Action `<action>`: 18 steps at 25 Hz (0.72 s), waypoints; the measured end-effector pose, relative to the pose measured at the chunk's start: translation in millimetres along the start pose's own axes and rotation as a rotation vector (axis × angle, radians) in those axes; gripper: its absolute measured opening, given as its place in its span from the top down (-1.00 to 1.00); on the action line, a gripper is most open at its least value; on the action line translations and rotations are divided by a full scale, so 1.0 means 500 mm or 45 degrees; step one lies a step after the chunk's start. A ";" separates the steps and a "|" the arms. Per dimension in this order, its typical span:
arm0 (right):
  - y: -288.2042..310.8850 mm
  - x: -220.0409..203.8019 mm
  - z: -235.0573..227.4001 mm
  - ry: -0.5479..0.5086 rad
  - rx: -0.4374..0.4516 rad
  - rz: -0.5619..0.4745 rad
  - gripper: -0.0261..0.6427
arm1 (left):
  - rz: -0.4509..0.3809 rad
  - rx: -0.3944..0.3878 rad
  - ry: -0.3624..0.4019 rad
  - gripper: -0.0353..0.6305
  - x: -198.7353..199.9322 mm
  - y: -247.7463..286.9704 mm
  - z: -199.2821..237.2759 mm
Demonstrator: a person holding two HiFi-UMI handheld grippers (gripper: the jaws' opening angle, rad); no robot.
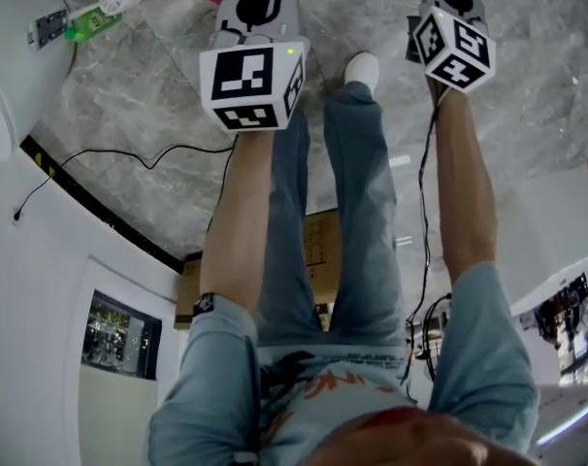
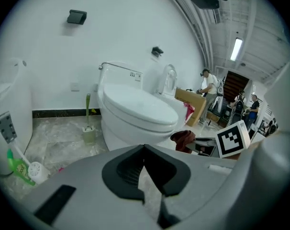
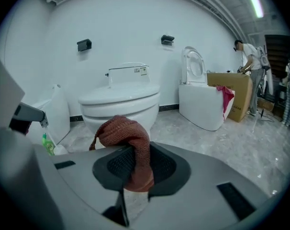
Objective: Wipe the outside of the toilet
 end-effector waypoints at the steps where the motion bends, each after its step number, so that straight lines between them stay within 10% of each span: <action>1: -0.012 0.012 -0.003 0.010 -0.002 -0.002 0.70 | -0.013 -0.007 -0.001 0.91 0.018 -0.008 -0.004; 12: -0.191 0.230 -0.020 0.043 0.045 -0.138 0.70 | -0.088 -0.183 0.022 0.91 0.232 -0.134 -0.106; 18: -0.295 0.388 -0.025 0.049 0.075 -0.222 0.70 | -0.169 -0.087 0.074 0.91 0.381 -0.221 -0.140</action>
Point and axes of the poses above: the fingertips, and each gripper's own axes: y forward along the fingers, z to its left, x out of its top, the point moved 8 cm from there along -y, backward along the fingers, and after that the axes turned 3 degrees about z, right-handed, at the moved point
